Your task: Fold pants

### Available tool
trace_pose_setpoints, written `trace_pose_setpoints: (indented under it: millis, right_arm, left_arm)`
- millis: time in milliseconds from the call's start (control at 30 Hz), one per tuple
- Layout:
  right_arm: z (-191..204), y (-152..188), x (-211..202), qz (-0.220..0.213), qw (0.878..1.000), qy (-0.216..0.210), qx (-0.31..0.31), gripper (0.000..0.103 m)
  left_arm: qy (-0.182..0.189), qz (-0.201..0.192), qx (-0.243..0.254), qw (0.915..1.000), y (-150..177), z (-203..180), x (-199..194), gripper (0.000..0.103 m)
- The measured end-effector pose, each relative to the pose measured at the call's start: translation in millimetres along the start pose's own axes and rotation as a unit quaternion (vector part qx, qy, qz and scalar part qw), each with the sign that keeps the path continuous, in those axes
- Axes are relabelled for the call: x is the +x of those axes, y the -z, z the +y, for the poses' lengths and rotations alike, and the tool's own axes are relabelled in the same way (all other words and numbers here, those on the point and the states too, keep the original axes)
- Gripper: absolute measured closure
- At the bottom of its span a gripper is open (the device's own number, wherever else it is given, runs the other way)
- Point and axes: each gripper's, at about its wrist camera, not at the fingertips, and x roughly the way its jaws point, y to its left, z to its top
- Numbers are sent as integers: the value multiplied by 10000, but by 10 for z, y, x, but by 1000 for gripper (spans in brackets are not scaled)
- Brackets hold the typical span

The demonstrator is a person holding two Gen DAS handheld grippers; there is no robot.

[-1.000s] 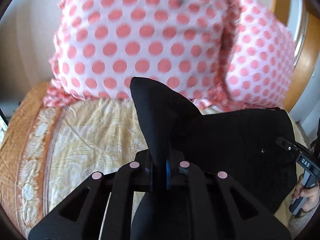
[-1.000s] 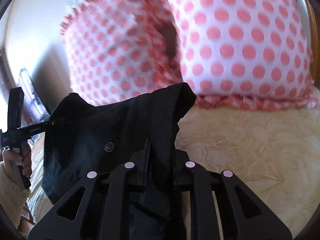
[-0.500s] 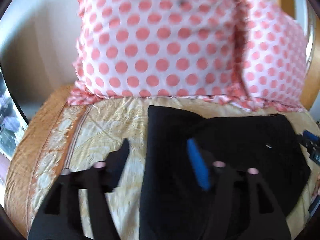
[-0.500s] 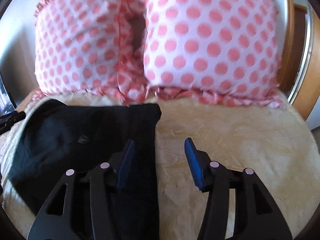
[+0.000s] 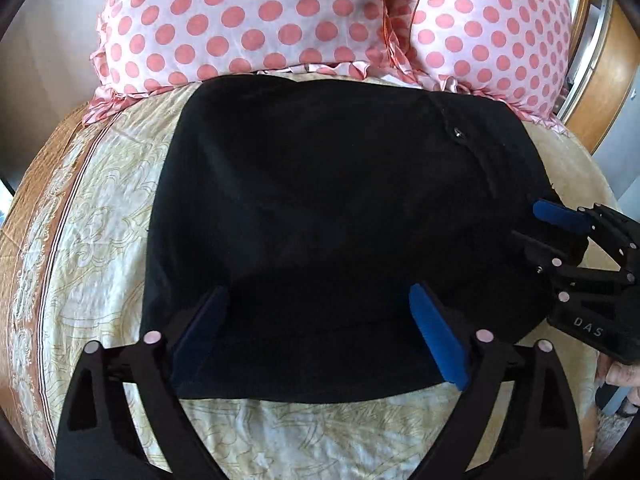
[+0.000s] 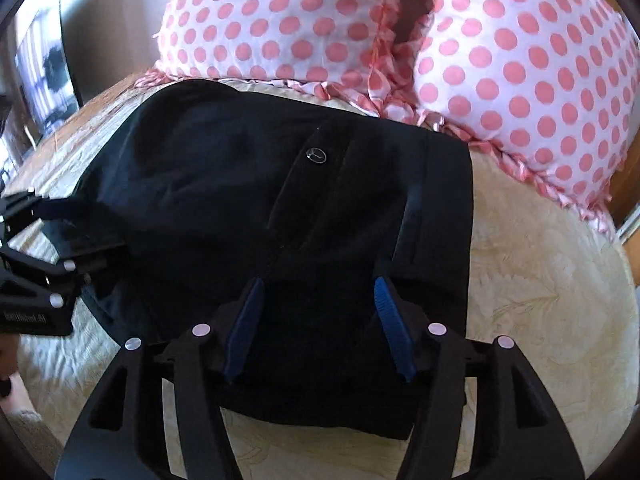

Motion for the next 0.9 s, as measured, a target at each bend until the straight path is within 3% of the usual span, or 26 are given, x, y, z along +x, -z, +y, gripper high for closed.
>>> trace_pose_setpoints:
  millis: [100, 200, 333, 633, 900]
  right_arm:
    - [31, 21, -31, -143, 9997, 165, 64, 38]
    - [13, 203, -284, -542, 9975, 75, 449, 16]
    - [44, 489, -572, -815, 9934, -80, 799, 15]
    - [365, 960, -599, -568, 9940, -179, 919, 15]
    - [547, 1043, -571, -557, 9943, 16, 908, 10]
  left_arm:
    - [9, -27, -47, 10000, 6, -1, -18, 6]
    - [-90, -321, -115, 9994, 159, 52, -241, 6]
    - [-478, -623, -109, 9969, 462, 149, -522, 5]
    - [-1035, -877, -245, 9905, 1001, 248, -751, 3]
    - [-1041, -811, -386, 9905, 1175, 269, -727, 3]
